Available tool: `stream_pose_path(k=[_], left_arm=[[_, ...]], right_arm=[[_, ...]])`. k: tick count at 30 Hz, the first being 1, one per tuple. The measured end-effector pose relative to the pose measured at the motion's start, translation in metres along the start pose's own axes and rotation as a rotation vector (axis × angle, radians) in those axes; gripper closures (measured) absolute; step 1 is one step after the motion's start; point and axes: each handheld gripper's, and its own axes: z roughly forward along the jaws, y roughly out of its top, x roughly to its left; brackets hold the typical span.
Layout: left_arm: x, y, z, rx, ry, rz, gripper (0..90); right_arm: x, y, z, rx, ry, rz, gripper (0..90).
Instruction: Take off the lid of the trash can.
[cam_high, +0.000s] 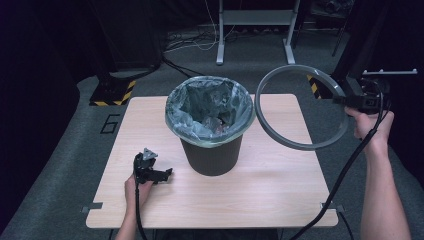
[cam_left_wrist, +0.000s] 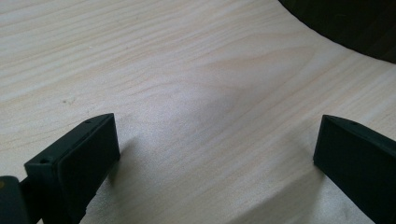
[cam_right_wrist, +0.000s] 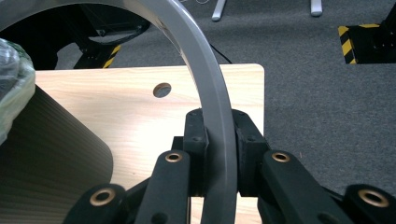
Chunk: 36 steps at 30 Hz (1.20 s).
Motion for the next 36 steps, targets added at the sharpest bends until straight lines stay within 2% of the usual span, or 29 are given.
stream_pose_path(k=[16, 36], left_arm=[[0.000, 0.000, 0.000, 0.000, 0.000, 0.000, 0.1], [0.000, 0.000, 0.000, 0.000, 0.000, 0.000, 0.1]], right_arm=[[-0.009, -0.008, 0.003, 0.015, -0.022, 0.005, 78.5], [-0.014, -0.026, 0.027, 0.049, -0.025, 0.013, 78.5]])
